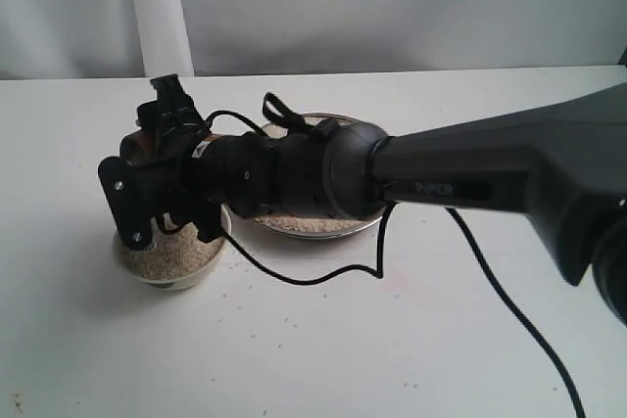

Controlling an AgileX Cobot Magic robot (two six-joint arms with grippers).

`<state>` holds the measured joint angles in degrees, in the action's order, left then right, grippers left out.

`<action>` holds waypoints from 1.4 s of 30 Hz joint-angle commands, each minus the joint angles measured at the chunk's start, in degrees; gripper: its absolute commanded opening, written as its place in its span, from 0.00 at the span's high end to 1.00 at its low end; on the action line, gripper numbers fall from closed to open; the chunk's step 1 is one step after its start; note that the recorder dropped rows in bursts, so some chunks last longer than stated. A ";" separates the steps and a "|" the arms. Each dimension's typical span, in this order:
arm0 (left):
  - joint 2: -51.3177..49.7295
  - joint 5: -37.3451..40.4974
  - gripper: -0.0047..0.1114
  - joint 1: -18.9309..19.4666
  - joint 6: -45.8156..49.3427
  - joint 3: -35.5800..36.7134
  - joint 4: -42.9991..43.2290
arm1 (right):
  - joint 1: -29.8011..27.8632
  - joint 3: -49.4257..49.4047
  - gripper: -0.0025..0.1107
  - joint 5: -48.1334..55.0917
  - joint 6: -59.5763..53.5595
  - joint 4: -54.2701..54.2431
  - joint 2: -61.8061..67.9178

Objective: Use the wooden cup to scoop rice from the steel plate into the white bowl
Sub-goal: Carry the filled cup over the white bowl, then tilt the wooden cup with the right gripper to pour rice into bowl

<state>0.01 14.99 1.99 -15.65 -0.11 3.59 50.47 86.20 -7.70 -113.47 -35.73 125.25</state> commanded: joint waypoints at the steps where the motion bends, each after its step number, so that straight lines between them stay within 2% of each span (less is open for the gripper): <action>1: -0.01 -0.19 0.96 -0.26 -0.13 0.11 -0.11 | 1.51 -0.13 0.98 -7.05 -9.51 -4.86 1.49; 18: -0.01 -0.19 0.96 -0.26 -0.13 0.11 -0.11 | 1.51 -0.13 0.98 -10.17 -9.29 -4.59 1.60; 31: -0.01 -0.19 0.96 -0.26 -0.13 0.11 -0.11 | 1.51 -6.44 0.98 -18.49 -9.38 2.60 1.60; 42: -0.01 -0.19 0.96 -0.26 -0.13 0.11 -0.11 | 1.61 -6.44 0.98 -21.53 -9.38 5.82 1.60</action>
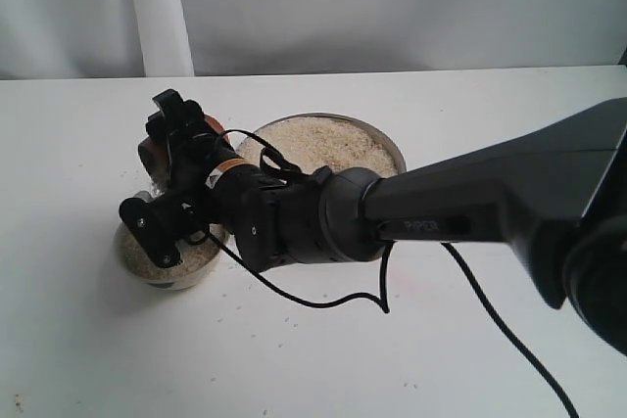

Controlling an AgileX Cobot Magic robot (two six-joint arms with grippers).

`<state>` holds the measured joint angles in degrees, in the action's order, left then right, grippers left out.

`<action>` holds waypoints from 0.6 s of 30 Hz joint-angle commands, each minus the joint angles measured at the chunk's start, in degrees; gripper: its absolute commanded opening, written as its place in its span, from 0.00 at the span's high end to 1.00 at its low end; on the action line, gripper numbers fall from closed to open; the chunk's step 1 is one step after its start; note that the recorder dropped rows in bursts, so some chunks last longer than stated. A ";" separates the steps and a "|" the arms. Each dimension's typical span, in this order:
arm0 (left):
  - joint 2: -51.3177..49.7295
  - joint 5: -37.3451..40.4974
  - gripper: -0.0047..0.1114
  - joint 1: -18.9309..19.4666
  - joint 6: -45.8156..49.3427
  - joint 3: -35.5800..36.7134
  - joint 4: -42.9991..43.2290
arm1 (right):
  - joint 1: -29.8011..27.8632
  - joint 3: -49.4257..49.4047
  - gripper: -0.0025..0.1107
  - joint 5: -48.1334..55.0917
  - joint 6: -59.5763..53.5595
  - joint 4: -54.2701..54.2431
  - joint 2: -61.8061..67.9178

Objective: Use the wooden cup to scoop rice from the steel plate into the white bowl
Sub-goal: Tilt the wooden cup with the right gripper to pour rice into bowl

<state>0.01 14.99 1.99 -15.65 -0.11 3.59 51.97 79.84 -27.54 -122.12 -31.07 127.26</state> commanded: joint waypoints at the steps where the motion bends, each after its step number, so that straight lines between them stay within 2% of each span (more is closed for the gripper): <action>1: -0.01 -0.19 0.96 -0.26 -0.13 0.11 -0.11 | 0.10 -0.08 0.98 -1.69 -0.74 1.53 -0.40; 8: -0.01 -0.19 0.96 -0.26 -0.13 0.11 -0.11 | 0.10 -0.08 0.98 1.60 -0.74 4.21 -0.40; 18: -0.01 -0.17 0.96 -0.26 -0.24 0.11 -0.11 | 0.10 -0.08 0.98 1.82 -0.74 0.19 -0.40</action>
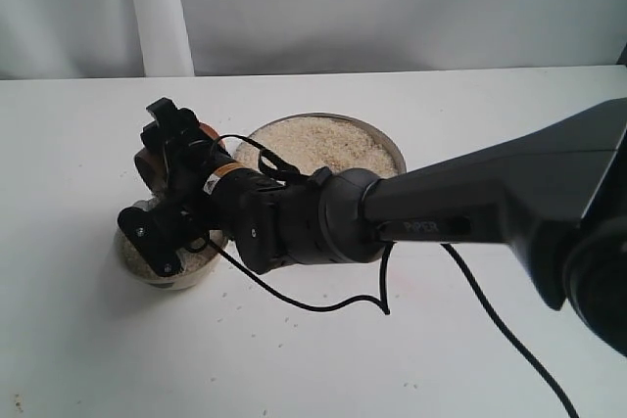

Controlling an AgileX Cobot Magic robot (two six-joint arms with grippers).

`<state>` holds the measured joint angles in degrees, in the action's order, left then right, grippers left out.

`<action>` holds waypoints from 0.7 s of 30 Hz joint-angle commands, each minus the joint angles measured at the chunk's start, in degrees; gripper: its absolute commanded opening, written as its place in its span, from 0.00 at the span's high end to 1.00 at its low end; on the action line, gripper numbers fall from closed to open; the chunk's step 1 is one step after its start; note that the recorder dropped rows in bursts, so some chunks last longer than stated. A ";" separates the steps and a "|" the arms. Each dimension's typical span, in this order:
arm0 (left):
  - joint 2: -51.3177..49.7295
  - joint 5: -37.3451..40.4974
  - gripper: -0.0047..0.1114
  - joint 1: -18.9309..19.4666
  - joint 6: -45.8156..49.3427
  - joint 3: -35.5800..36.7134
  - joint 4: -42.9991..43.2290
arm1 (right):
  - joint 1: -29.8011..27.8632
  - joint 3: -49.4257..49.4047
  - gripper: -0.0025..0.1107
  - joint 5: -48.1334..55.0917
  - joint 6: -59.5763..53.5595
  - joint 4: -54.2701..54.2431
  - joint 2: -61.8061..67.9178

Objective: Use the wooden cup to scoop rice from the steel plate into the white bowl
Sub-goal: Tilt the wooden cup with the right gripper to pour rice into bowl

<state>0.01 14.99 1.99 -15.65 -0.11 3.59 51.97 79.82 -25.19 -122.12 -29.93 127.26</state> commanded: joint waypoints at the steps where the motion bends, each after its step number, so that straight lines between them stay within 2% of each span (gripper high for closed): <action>1: -0.01 -0.17 0.96 -0.26 -0.24 0.11 -0.11 | 0.10 -0.06 0.98 -0.38 -0.74 -0.84 -0.40; 11: -0.01 -0.17 0.96 -0.26 -0.14 0.11 -0.11 | -0.01 -0.06 0.98 1.66 -0.74 -1.34 -0.40; 21: -0.01 -0.17 0.96 -0.26 -0.14 0.11 -0.11 | -0.01 -0.06 0.98 -0.41 -0.74 3.90 -2.28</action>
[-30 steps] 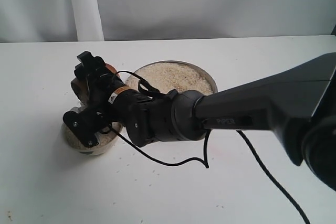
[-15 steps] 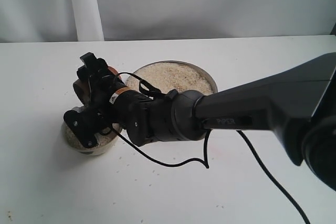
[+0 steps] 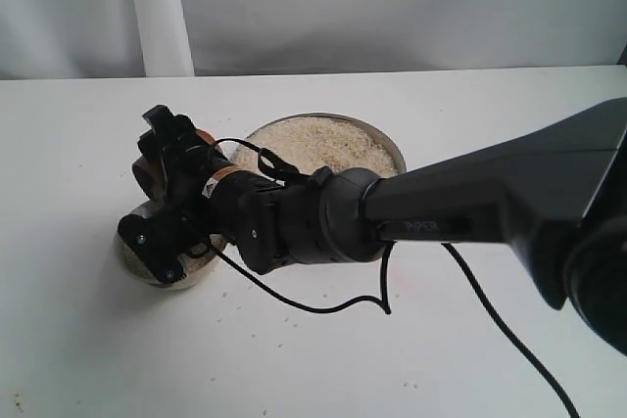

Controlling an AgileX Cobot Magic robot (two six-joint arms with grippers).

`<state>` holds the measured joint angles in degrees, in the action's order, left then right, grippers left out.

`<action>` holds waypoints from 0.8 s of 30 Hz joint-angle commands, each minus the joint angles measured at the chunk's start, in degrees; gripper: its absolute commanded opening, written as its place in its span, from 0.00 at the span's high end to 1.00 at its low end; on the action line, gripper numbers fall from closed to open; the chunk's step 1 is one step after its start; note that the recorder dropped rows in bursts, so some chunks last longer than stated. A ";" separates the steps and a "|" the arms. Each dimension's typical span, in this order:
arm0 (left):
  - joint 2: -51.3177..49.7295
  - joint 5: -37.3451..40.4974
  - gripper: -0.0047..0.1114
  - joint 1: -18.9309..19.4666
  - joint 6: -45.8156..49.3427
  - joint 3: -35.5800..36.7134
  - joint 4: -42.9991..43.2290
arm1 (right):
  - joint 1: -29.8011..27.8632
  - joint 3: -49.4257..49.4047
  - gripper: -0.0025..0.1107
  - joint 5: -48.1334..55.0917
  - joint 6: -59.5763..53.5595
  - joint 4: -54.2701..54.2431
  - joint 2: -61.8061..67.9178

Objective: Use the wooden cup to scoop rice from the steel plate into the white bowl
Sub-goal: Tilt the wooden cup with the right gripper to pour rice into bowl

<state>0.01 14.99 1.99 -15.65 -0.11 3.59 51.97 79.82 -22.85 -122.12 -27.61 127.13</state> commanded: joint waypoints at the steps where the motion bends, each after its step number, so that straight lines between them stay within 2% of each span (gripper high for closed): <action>1: -0.01 -0.17 0.96 -0.26 -0.14 0.11 -0.11 | -0.01 -0.33 0.98 -3.87 -0.74 1.56 -2.39; 9: -0.01 -0.17 0.96 -0.26 -0.14 0.11 -0.11 | -0.01 -5.03 0.98 -6.91 -0.74 3.42 -4.07; 24: -0.01 -0.17 0.96 -0.26 -0.14 0.11 -0.11 | -0.11 -5.14 0.98 -9.41 -0.74 6.61 -3.94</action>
<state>0.01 14.99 1.99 -15.65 -0.11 3.59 51.97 74.85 -30.53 -122.12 -21.98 123.75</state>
